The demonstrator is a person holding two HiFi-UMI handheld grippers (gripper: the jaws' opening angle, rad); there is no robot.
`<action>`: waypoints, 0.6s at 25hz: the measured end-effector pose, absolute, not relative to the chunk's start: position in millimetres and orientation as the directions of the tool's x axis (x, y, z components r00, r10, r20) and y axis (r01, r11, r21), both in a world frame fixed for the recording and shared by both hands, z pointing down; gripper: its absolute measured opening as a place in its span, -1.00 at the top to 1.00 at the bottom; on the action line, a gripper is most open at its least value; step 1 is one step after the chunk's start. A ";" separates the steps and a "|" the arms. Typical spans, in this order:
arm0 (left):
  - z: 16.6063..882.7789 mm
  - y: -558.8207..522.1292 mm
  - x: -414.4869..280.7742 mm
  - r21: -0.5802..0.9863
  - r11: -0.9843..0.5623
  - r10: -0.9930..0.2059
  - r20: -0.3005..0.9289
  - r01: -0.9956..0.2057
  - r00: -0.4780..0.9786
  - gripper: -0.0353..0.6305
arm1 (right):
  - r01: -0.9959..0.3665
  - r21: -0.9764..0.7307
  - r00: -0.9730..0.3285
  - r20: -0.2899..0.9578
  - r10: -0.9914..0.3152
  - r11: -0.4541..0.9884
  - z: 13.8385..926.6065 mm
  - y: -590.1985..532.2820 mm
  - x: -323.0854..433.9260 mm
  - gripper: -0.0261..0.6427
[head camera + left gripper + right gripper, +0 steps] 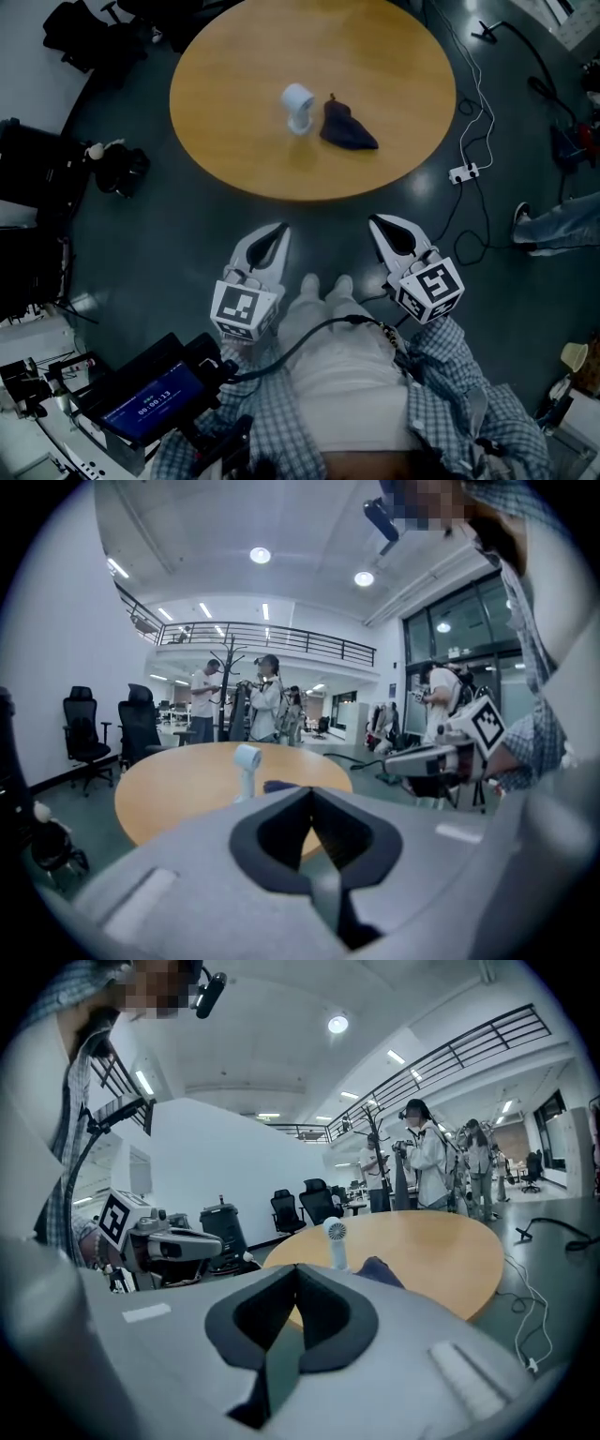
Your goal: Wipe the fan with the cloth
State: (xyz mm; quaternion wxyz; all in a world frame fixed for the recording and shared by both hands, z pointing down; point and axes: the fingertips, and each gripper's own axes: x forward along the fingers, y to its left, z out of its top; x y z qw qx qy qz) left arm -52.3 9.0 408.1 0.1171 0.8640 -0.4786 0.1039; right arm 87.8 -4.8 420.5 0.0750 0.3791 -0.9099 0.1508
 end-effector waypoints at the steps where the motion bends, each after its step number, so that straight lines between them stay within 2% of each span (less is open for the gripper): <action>1: 405.9 6.7 -53.2 0.099 -0.519 -0.803 0.286 -0.849 0.524 0.89 | -0.715 -0.211 -0.698 0.244 -0.673 0.666 416.7 -4.9 85.7 0.91; 11: 384.7 -2.1 -50.3 0.070 -0.581 -0.787 0.205 -0.811 0.582 0.89 | -0.703 -0.123 -0.709 0.207 -0.675 0.701 382.0 -1.9 59.4 0.91; 15: 387.2 2.5 -51.1 0.063 -0.592 -0.779 0.212 -0.804 0.590 0.89 | -0.704 -0.129 -0.708 0.209 -0.674 0.699 384.2 -0.3 53.6 0.91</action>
